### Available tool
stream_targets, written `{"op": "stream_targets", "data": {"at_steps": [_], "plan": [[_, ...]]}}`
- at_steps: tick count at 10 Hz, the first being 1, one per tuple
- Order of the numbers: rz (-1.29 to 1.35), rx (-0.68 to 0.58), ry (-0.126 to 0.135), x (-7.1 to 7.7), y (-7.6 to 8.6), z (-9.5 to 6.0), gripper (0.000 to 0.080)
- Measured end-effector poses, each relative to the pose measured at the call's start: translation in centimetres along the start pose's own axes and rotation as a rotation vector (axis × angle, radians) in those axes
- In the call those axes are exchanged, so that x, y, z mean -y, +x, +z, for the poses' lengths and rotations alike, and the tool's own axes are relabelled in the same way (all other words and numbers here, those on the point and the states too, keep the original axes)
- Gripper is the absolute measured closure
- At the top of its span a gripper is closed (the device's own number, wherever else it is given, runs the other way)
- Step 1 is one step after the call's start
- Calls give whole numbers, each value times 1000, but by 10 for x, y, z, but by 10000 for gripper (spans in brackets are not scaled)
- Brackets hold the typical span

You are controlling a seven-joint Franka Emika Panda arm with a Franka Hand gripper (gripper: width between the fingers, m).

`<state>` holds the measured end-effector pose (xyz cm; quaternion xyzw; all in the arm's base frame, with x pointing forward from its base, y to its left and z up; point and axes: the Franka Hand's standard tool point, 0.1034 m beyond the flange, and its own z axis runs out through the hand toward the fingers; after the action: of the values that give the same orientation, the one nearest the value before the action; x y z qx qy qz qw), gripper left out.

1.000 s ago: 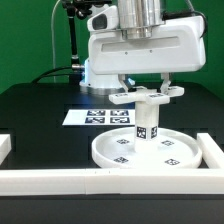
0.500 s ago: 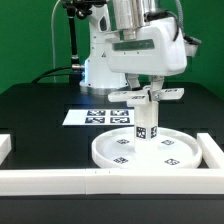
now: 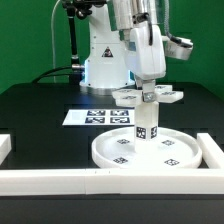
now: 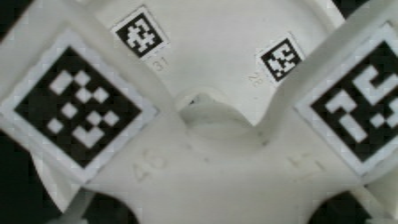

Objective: Assemble round table

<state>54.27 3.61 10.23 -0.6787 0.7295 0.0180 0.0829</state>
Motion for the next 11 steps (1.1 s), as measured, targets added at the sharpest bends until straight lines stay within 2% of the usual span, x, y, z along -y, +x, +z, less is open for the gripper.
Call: {"op": "stream_targets", "data": {"at_steps": [2,4,5,7,9,11], "plan": [[72,9,-23,0,1,-1,347],[85,11,-17,0,0,0,341],[79,12,-17,0,0,0,174],[-3,33,-27,1,-5,-12,156],[-69,50,-12,5,-11,-27,151],[-80,49,-17,3,-11,-23,150]]}}
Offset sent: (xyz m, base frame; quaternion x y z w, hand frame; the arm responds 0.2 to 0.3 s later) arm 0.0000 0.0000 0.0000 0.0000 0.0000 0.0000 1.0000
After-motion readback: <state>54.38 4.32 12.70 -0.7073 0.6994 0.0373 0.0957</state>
